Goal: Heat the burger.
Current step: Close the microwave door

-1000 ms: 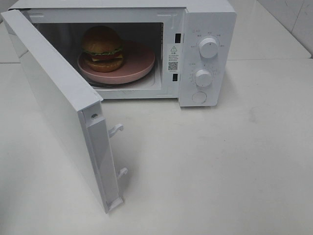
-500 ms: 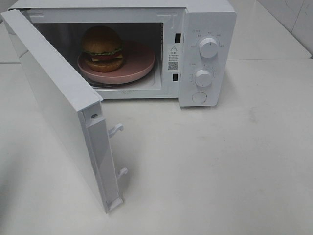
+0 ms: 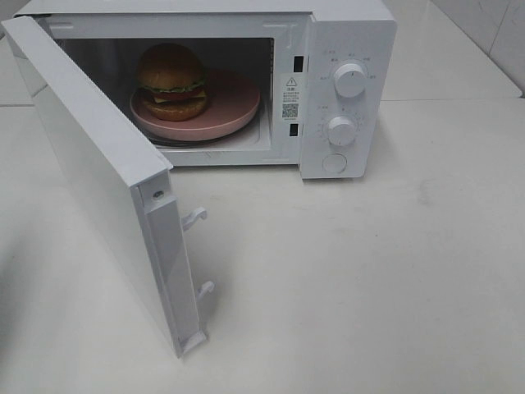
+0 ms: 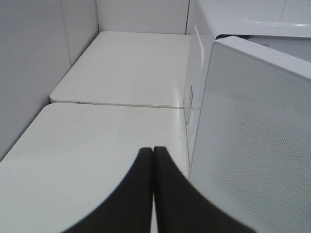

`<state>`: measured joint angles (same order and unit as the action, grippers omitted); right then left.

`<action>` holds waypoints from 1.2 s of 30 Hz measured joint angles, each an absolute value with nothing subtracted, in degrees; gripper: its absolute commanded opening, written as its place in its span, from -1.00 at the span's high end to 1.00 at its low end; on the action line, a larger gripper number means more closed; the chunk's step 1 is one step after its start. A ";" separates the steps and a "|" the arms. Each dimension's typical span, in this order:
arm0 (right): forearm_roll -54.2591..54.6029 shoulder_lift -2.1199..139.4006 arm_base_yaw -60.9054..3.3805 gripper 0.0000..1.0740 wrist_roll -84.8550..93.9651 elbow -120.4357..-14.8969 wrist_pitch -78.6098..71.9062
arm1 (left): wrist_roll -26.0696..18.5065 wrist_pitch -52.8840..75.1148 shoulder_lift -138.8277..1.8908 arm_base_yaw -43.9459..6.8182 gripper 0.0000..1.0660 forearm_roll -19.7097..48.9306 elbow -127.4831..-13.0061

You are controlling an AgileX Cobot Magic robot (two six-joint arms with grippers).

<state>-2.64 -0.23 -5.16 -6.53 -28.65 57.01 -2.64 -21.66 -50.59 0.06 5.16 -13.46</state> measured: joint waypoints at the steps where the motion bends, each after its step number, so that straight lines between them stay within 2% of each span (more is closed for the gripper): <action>1: -2.64 -0.23 -5.16 -0.40 -6.53 -28.65 57.01 | 1.32 -24.98 -53.97 0.06 1.00 0.57 -13.46; 2: -2.64 -0.23 -5.16 -0.40 -6.53 -28.65 57.01 | 1.32 -24.98 -53.97 0.06 1.00 0.57 -13.46; 4: -2.64 -0.23 -5.16 -0.40 -6.53 -28.65 57.01 | 6.47 -30.02 -58.61 0.06 1.00 -7.51 -13.46; 5: -2.64 -0.23 -5.16 -0.40 -6.53 -28.65 57.01 | 6.47 -30.02 -58.61 0.06 1.00 -7.51 -13.46; 7: -2.64 -0.23 -5.16 -0.40 -6.53 -28.65 57.01 | 10.20 -35.64 -62.91 0.06 1.00 -14.21 -13.46; 12: -2.64 -0.23 -5.16 -0.40 -6.53 -28.65 57.01 | 12.66 -43.43 -69.21 0.06 1.00 -18.74 -13.46; 18: -2.64 -0.23 -5.16 -0.40 -6.53 -28.65 57.01 | 13.01 -48.64 -74.37 -1.03 1.00 -18.91 -13.52; 20: -2.64 -0.23 -5.16 -0.40 -6.53 -28.65 57.01 | 11.92 -49.33 -77.23 -4.24 1.00 -18.85 -13.98; 23: -2.64 -0.23 -5.16 -0.40 -6.53 -28.65 57.01 | 11.12 -49.56 -78.15 -5.50 1.00 -18.28 -14.38; 25: -2.64 -0.23 -5.16 -0.40 -6.53 -28.65 57.01 | 9.00 -50.08 -80.90 -9.85 1.00 -13.64 -15.70; 28: -2.64 -0.23 -5.16 -0.40 -6.53 -28.65 57.01 | 8.65 -50.48 -82.56 -12.32 1.00 -10.31 -16.62; 36: -2.64 -0.23 -5.16 -0.40 -6.53 -28.65 57.01 | 8.37 -51.68 -86.40 -17.25 1.00 -6.76 -18.74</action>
<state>-2.64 -0.23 -5.16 -6.53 -28.65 57.01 8.37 -51.68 -86.40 -17.25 -6.76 -18.74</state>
